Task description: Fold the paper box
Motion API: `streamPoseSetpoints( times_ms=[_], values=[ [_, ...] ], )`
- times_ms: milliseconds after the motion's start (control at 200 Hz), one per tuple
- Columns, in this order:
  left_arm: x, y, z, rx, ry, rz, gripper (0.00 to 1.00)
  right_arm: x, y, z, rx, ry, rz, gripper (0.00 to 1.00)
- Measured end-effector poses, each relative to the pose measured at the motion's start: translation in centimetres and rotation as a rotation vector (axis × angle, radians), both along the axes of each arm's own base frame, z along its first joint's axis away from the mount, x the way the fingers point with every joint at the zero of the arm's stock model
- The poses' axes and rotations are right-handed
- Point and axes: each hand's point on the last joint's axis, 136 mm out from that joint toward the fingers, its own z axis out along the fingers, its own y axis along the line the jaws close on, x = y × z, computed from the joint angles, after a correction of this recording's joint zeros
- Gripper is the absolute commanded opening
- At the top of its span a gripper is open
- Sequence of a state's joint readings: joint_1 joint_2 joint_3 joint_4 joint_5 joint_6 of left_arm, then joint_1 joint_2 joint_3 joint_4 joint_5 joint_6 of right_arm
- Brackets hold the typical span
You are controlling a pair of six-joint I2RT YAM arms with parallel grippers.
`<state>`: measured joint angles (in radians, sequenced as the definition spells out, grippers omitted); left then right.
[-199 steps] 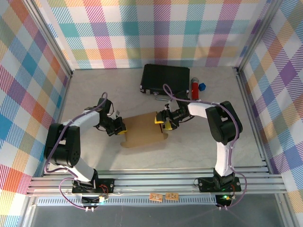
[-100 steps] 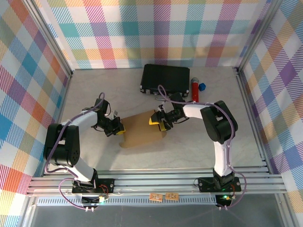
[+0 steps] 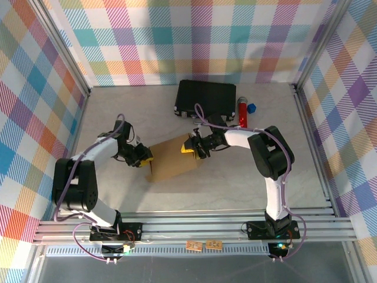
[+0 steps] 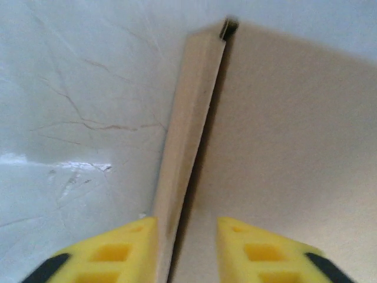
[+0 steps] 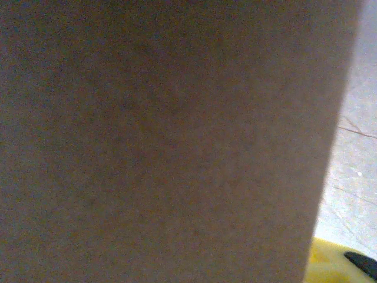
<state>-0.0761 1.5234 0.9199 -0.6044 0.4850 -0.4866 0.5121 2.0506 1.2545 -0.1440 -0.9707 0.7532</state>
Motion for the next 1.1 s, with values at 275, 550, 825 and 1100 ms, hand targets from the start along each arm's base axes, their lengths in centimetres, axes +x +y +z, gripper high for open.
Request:
streamPoseSetpoints(
  times_ms=[275, 550, 825, 1100],
  values=[
    [3.2, 3.3, 7.5, -0.087, -0.104, 0.365, 0.46, 1.5, -0.6, 1.9, -0.034, 0.194, -0.097, 0.41],
    [1.8, 2.3, 4.8, -0.279, 0.143, 0.609, 0.49, 3.6, -3.5, 5.0, -0.051, 0.404, -0.240, 0.39],
    [2.1, -0.2, 5.4, -0.419, 0.247, 0.699, 0.84, 4.0, -3.8, 7.6, -0.021, 0.520, -0.247, 0.37],
    [3.9, -3.0, 4.9, -0.561, 0.314, 0.764, 0.85, 3.6, -3.8, 8.2, -0.020, 0.568, -0.237, 0.36]
  ],
)
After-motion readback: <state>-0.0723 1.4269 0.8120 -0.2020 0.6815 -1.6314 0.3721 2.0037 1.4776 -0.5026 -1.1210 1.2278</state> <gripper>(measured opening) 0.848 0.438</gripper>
